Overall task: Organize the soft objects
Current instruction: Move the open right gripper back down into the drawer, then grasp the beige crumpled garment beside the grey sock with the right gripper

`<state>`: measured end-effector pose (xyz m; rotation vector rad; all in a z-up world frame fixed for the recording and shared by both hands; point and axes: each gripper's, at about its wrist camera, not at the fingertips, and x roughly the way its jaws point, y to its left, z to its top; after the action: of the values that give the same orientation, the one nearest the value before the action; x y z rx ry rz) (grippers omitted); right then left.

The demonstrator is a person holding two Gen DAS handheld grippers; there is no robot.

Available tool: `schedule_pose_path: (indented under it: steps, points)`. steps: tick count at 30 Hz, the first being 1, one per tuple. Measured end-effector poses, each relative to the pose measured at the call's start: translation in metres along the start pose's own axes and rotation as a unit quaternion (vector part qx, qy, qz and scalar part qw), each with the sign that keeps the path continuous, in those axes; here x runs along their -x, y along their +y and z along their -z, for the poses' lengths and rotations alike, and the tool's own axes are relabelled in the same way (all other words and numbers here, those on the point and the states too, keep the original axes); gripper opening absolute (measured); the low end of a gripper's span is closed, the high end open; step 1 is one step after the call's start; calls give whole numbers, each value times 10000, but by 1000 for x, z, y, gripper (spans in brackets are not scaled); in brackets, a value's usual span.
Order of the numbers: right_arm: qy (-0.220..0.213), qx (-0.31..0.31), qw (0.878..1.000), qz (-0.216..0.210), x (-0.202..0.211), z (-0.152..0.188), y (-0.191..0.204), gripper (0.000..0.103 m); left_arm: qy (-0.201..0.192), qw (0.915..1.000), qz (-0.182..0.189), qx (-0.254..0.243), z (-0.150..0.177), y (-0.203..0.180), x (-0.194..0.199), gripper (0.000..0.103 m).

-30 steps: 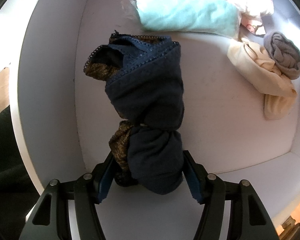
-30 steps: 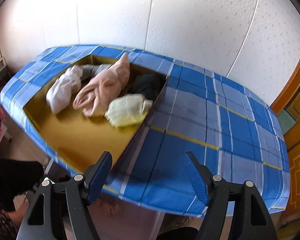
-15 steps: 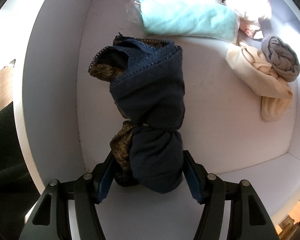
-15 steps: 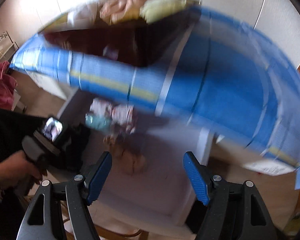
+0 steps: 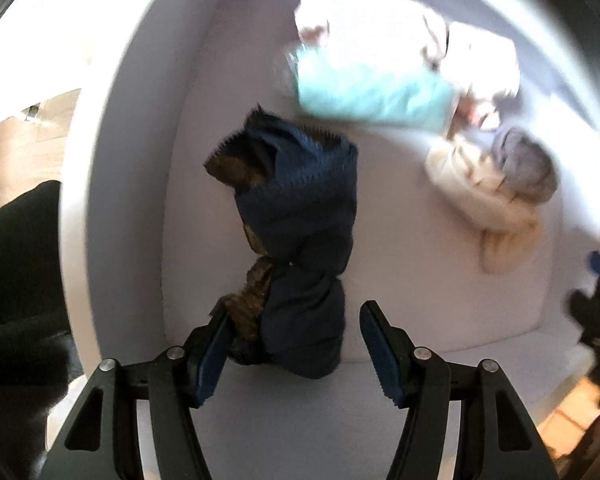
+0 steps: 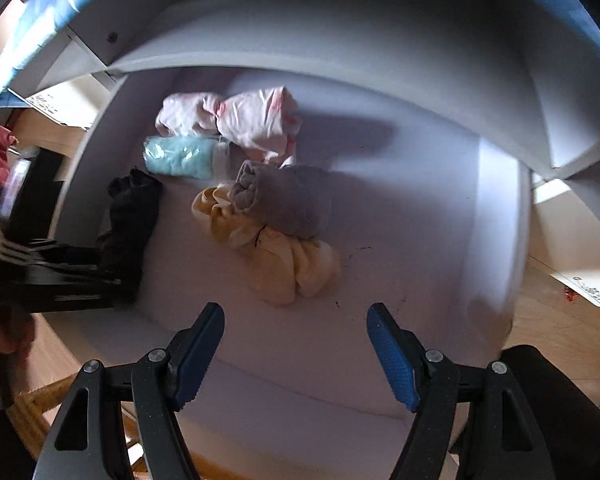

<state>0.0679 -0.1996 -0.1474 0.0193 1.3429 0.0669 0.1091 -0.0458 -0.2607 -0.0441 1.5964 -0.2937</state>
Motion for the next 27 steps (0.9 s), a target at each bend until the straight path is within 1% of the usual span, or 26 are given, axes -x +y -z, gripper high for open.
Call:
schedule_pose_path:
  steps: [5,8,10,14,16,17,19,20,22,23,25,26,27]
  points:
    - [149,212,9996,132,-26,-13,9,75,-144,9995,180,237,3,16,15,62]
    - [252,276,9990,229,-41,-21,10,75,-147,9995,108,252,6,23,18,63]
    - [285,280,9989,254,-48,-24,11,75,-177,9994,87,284,6,25,18,66]
    - [365,328,9987,161,-60,-32,16,75,-162,9994,48,292,4,25,16,77]
    - [416,433,9979,233,-68,-33,20,75,-127,9995,15,276,4,22,10,80]
    - [445,477,9974,308,-74,-33,21,65,-117,9995,20,280,3,24,9,83]
    - [541,473,9967,365,-79,-31,20,44,-89,9994,43,323,3,24,6,85]
    - [586,456,9966,369,-80,-31,19,39,-77,9994,37,348,2,26,5,86]
    - [652,309,9970,268,-75,-28,12,32,-58,9993,6,377,-1,22,3,86]
    - [728,115,9968,299,-73,-26,3,32,-61,9993,-41,358,-2,23,3,88]
    - [856,-468,9946,355,-68,-17,-20,31,-74,9997,-113,190,-5,17,1,88]
    - [961,-832,9914,308,-66,-10,-37,31,-66,9998,-137,155,-6,13,-1,88]
    - [1030,-1009,9893,238,-66,-5,-45,31,-52,9998,-147,121,-8,11,-1,88]
